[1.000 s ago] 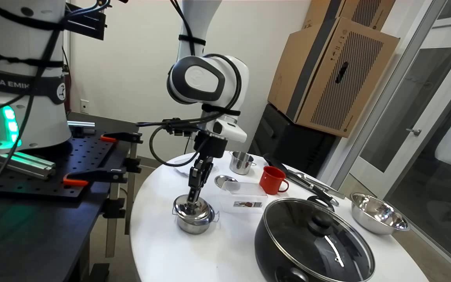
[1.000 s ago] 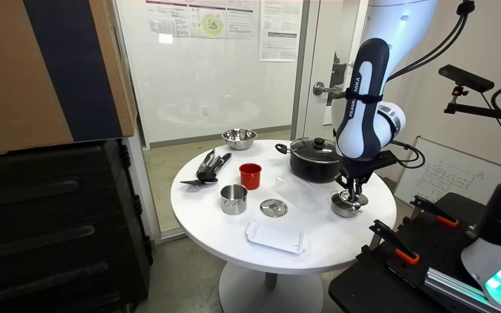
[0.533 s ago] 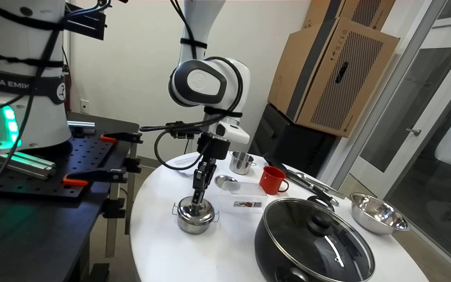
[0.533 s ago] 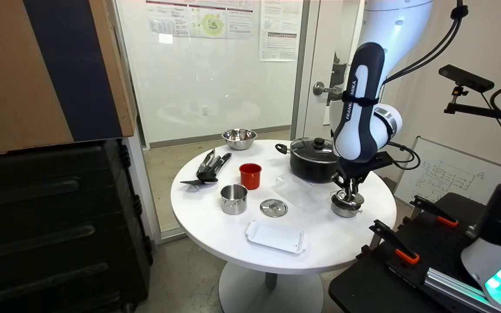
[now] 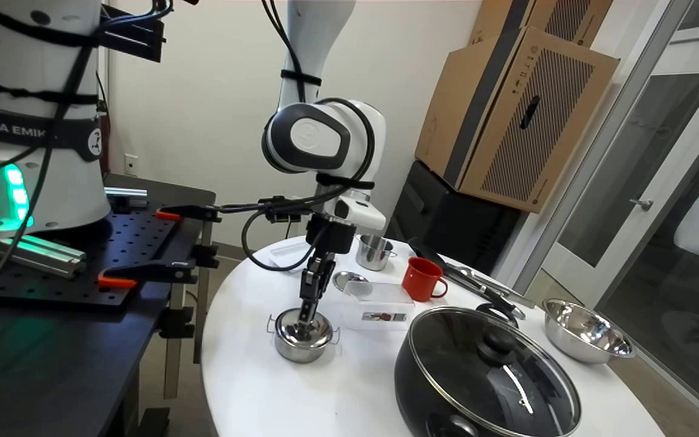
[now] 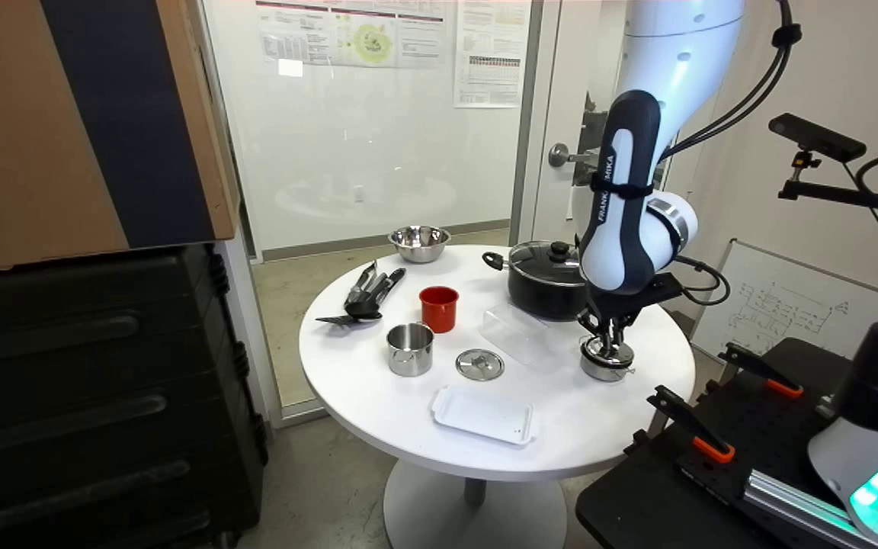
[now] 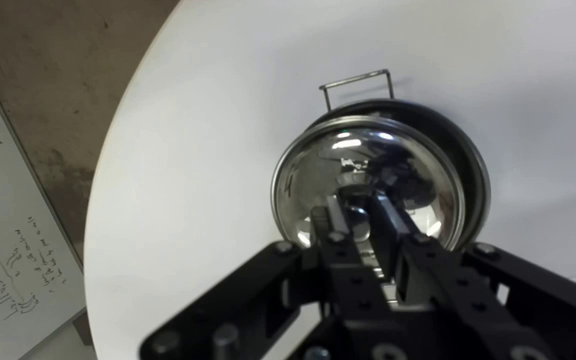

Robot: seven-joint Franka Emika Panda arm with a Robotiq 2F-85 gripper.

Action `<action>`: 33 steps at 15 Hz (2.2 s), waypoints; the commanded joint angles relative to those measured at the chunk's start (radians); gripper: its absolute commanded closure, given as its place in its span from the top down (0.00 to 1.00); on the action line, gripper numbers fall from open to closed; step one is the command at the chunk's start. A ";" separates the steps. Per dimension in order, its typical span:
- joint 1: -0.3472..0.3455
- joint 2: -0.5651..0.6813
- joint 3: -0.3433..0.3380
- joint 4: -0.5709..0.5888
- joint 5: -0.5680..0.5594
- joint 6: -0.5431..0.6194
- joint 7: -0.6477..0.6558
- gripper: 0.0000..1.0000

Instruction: Cover the small pot with the lid on the table

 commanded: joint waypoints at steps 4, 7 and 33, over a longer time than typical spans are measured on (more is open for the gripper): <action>-0.009 0.039 0.023 0.022 0.046 0.030 -0.003 0.04; -0.008 0.035 0.023 0.018 0.047 0.032 -0.003 0.04; -0.032 -0.004 0.038 0.012 0.077 0.023 -0.012 0.93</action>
